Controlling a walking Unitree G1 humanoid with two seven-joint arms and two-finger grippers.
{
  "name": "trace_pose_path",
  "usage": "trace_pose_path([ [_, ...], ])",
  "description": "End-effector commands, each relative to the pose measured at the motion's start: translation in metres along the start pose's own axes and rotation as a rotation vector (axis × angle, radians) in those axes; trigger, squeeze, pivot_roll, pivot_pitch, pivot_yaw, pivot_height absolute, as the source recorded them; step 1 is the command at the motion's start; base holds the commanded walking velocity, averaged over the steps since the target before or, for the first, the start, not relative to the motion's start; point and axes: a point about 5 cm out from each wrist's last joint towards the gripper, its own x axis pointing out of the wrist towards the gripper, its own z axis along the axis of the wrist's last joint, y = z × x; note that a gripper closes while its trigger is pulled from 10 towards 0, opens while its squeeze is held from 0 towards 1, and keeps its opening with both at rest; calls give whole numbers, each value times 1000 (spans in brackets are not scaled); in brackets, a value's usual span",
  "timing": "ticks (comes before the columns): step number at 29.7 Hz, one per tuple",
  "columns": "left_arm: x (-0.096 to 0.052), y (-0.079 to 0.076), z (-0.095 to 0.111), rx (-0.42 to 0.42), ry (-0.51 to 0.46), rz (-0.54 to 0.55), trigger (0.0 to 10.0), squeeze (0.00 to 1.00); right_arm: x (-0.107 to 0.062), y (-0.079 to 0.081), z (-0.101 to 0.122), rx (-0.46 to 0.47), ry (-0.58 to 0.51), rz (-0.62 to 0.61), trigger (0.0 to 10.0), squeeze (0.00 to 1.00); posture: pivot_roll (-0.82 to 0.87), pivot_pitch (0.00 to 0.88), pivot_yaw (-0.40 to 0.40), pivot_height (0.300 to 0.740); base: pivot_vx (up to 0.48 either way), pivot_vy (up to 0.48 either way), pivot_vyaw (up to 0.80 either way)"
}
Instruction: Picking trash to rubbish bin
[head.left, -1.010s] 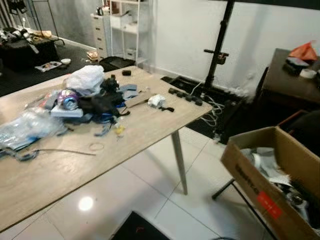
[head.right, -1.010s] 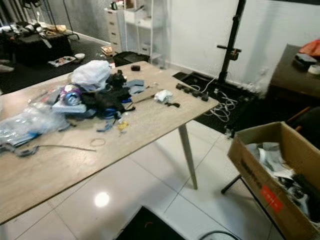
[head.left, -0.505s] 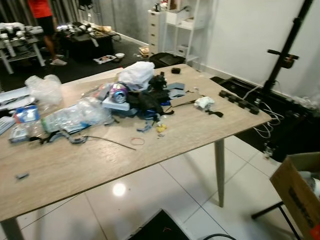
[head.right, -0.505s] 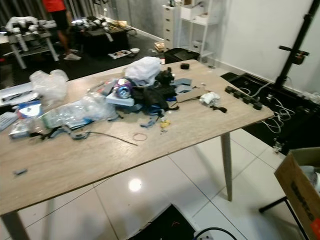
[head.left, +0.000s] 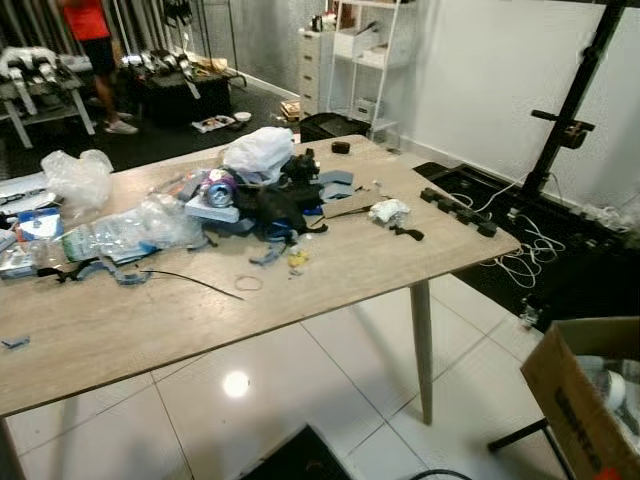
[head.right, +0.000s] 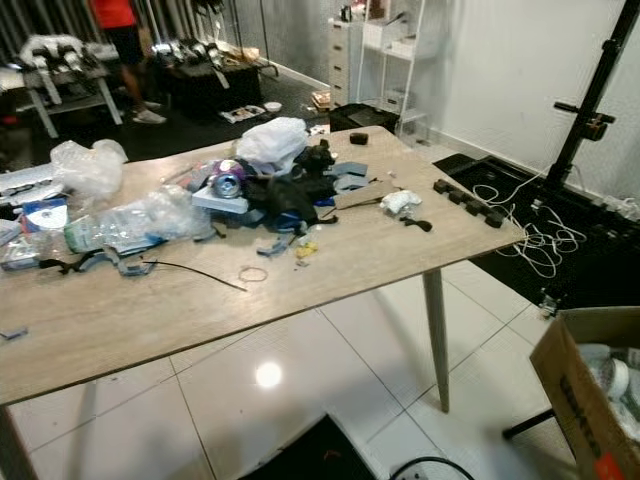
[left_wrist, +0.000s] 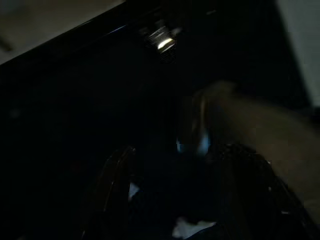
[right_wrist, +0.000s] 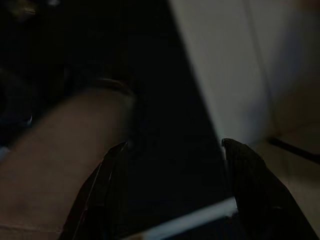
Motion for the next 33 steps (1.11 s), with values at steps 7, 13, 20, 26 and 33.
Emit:
trace_pose_path([
  [7, 0, 10, 27, -18, -106, 32, 10000, 0, 0, 4, -6, 7, 20, 14, 10000, 0, -55, 139, 1, 740, 0, 0, 0],
  [13, 1, 9, 67, -26, -244, 2, 10000, 0, 0, 4, -6, 1, 22, 14, 10000, 0, -51, 138, -1, 740, 0, 0, 0],
  [20, -4, 6, 117, 13, -409, -57, 10000, 0, 0, 3, -6, -4, 25, 15, 10000, 0, -50, 135, 1, 740, 0, -402, 0],
  [26, -13, -1, 151, -23, -571, -203, 10000, 0, 0, 3, -8, -8, 31, 16, 10000, 0, -50, 132, -1, 740, 0, -48, 0],
  [33, -27, -11, 174, 92, -629, -503, 10000, 0, -1, 1, -9, -28, 36, 17, 10000, 0, -48, 137, -7, 740, 0, 0, 0],
])
